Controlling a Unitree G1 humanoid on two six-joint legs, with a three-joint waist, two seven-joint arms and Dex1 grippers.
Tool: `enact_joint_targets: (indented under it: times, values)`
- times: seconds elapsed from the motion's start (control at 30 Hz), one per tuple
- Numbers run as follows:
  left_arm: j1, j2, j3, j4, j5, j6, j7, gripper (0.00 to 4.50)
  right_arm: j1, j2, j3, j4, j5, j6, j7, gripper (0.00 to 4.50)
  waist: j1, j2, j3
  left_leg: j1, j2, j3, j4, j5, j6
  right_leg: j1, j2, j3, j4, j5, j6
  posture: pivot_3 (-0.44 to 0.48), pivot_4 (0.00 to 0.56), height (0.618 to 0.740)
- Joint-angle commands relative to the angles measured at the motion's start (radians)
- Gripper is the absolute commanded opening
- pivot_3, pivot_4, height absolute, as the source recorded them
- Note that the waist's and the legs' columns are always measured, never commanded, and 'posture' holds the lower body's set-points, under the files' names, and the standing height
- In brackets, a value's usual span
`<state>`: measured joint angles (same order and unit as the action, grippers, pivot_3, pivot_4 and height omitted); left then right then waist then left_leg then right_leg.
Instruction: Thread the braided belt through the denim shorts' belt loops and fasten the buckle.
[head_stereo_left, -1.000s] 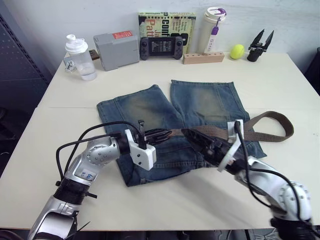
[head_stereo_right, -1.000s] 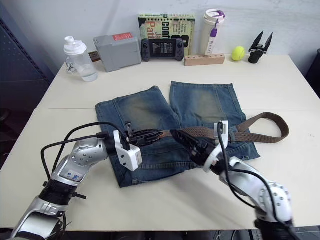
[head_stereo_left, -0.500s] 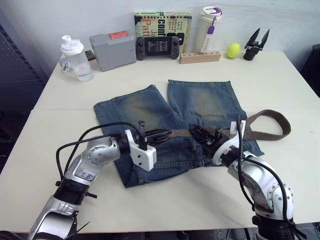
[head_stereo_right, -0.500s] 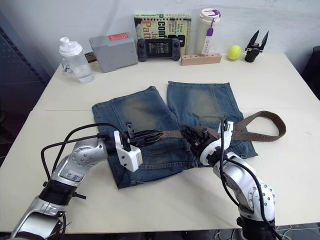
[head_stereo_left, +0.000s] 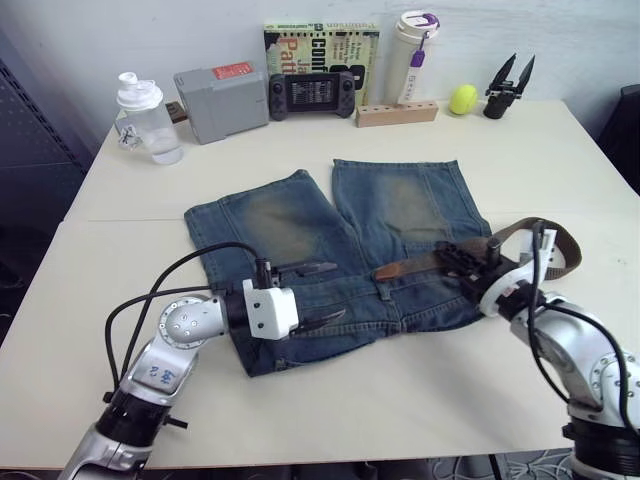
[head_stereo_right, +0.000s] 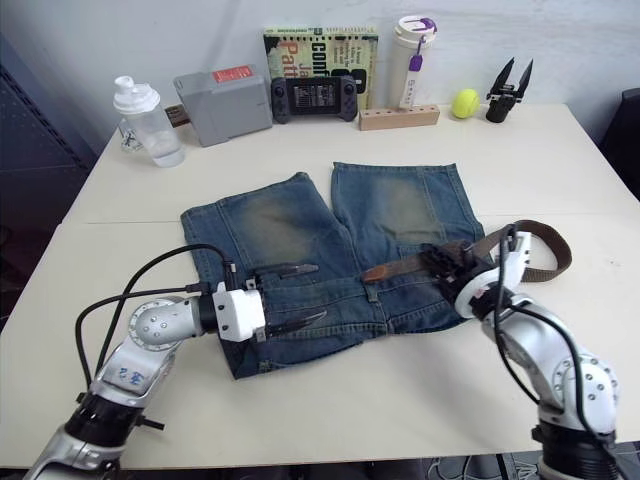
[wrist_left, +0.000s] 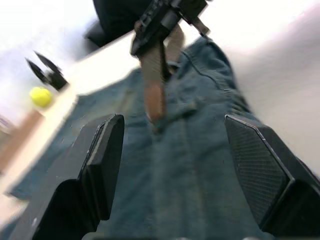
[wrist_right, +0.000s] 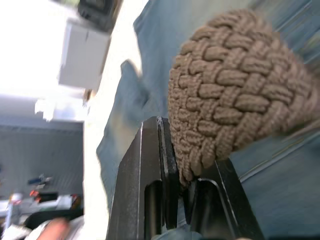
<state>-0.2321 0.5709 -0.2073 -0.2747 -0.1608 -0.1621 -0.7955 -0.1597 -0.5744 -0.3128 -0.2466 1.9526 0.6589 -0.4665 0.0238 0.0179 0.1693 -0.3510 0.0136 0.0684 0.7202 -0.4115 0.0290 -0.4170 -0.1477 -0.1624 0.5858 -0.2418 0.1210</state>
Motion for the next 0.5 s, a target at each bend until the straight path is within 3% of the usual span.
enact_joint_targets:
  times: [0.03,0.5]
  values:
    - [0.008,0.002,0.031,-0.070,-0.045,0.052,-0.001,3.51,-0.027,-0.029,-0.016,0.023,-0.023,0.039,0.073,0.00,0.001,0.001,0.000,0.000,0.000,0.000,0.000,0.000,0.000,0.000,0.000,0.000,0.000,0.000,0.000,0.000,0.150,0.722]
    - [0.060,0.003,0.086,-0.157,-0.108,0.198,-0.004,3.51,-0.012,-0.038,-0.007,0.045,-0.127,0.141,0.194,0.00,0.003,0.002,0.000,0.000,-0.001,0.000,0.000,0.000,0.000,0.000,0.000,0.000,0.000,0.000,0.000,0.000,0.150,0.722]
